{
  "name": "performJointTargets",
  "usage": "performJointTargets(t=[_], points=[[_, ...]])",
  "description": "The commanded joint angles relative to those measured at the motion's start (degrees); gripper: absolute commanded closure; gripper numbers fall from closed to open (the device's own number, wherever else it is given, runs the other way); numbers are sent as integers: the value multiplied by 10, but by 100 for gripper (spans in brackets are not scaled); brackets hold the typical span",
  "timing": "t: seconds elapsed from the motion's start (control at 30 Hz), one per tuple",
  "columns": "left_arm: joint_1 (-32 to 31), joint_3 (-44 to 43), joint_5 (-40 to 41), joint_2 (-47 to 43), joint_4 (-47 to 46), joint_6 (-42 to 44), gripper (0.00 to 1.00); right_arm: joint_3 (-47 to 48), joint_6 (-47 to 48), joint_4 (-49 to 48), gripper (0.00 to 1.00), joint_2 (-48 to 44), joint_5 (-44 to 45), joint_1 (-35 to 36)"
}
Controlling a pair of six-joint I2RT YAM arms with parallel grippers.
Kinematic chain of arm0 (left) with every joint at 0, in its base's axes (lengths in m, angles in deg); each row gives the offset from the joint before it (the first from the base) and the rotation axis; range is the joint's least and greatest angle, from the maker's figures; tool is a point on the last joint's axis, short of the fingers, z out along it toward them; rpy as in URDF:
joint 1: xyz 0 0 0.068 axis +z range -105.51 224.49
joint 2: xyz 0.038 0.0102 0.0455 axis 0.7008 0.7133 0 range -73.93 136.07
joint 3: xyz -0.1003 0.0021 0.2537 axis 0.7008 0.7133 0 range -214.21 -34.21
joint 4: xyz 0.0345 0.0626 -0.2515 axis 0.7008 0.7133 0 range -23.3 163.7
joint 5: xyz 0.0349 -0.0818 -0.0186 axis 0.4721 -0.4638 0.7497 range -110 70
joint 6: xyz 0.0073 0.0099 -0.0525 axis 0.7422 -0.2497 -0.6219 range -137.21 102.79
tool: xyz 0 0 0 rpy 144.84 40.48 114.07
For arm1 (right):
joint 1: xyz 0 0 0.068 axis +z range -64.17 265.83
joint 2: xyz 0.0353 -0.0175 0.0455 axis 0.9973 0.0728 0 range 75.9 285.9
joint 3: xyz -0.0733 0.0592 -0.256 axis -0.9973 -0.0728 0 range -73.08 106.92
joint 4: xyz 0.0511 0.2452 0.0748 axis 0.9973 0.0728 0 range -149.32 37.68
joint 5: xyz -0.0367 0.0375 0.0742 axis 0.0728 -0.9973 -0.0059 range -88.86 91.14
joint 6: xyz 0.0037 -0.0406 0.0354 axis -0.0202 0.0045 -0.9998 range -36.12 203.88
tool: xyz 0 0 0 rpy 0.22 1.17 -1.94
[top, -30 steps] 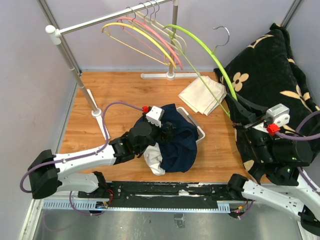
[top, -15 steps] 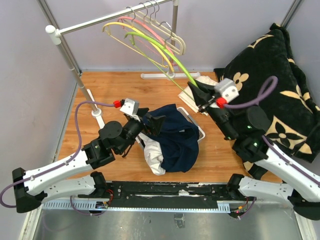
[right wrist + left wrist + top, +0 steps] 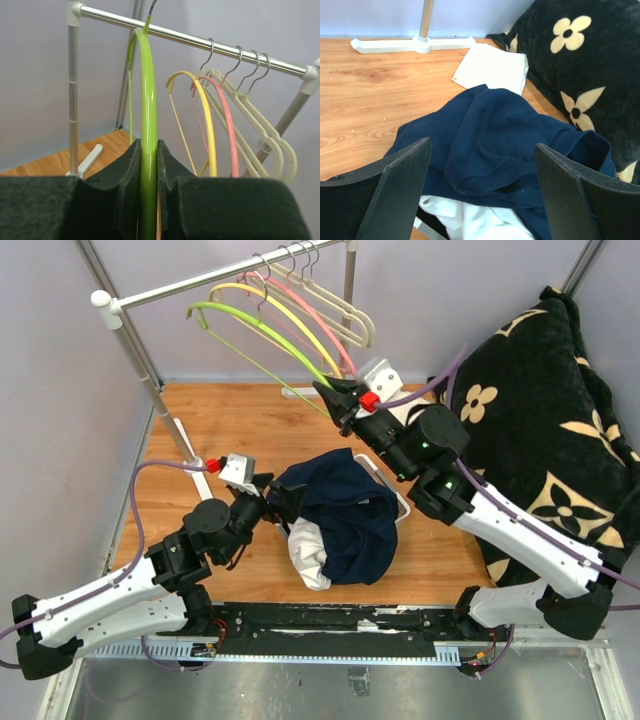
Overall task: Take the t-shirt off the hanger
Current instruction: Place the hanger on the clothesline.
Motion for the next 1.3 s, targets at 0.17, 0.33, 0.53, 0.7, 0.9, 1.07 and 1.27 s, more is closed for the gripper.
performJointTargets(t=[0.17,0.33,0.53,0.7,0.9,1.07,1.27], points=[[3,11,40,-62,33,-11,12,94,-58,-90,99,112,-54,-45],[2,12,41,-70,43,-12,12,122,-75,-105,99,151,-65,-69],[3,14,47,-75,45,-10,12,151,-88,-106,99,184,-77,-93],[2,15,52,-80,49,-10,12,172,-99,-106,99,208,-85,-107],[3,14,56,-86,56,-9,12,200,-116,-106,99,244,-95,-120],[2,10,58,-85,63,-9,11,223,-137,-106,99,275,-101,-130],[3,10,62,-86,65,-10,11,234,-152,-104,99,296,-106,-139]])
